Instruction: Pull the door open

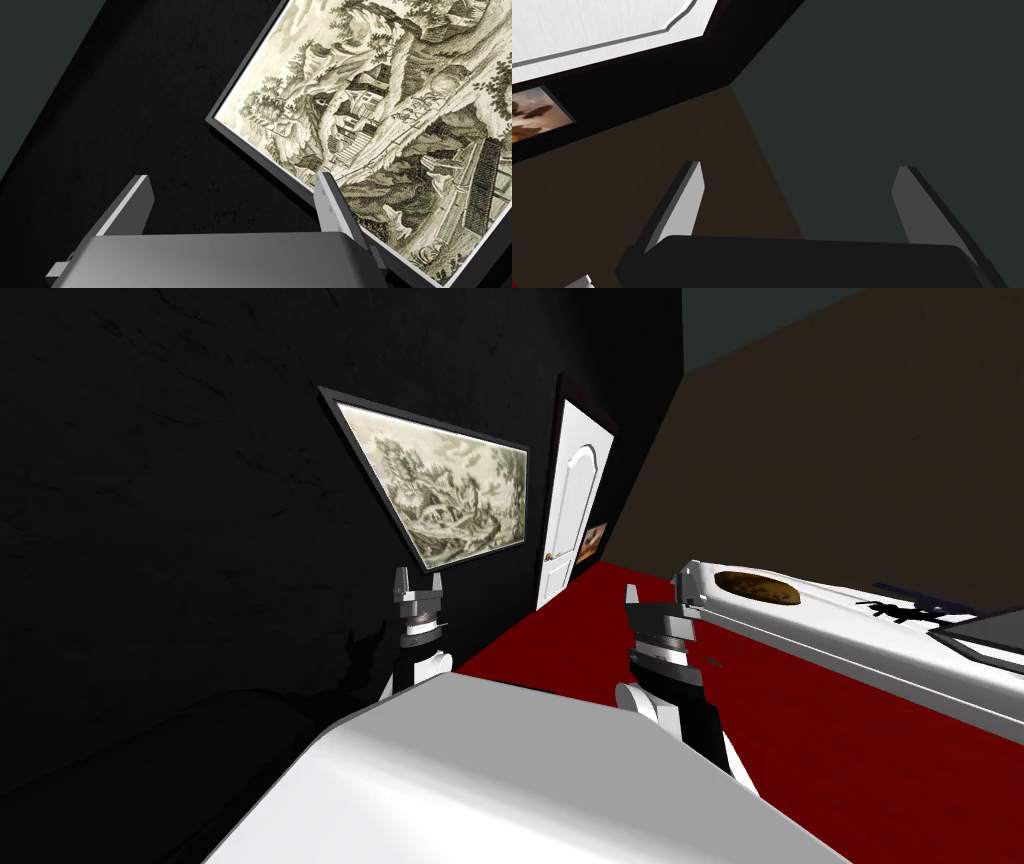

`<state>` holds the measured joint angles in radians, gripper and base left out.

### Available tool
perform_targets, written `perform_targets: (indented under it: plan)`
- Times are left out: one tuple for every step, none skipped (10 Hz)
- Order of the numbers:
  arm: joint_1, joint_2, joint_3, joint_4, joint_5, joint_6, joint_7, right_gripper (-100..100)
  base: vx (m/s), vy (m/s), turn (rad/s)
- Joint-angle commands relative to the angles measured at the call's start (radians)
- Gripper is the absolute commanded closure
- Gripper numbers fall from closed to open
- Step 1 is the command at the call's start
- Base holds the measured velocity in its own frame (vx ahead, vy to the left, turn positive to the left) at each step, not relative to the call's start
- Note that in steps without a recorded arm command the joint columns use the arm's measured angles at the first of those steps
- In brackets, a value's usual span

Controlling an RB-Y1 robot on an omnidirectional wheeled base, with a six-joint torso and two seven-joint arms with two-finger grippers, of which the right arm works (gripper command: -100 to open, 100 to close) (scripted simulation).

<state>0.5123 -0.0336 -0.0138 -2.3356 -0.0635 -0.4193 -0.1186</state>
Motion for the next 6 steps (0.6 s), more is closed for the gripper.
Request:
perform_targets:
  plan:
    - [-0.012,-0.013,0.009,0.033,-0.01,-0.008,0.002,-100,0.065,-0.046,0.103]
    - [-0.019,-0.021,0.015,0.053,-0.016,-0.012,0.004,-100,0.117,-0.071,0.151]
    - [-0.022,-0.024,0.017,0.063,-0.019,-0.014,0.004,-100,0.114,-0.073,0.093]
    - [-0.031,-0.033,0.024,0.086,-0.026,-0.02,0.006,-100,0.112,-0.059,0.102]
    - [-0.036,-0.038,0.028,0.1,-0.031,-0.023,0.007,-100,0.126,-0.062,0.088]
    - [-0.046,-0.049,0.036,0.128,-0.039,-0.029,0.009,-100,0.121,-0.089,0.125]
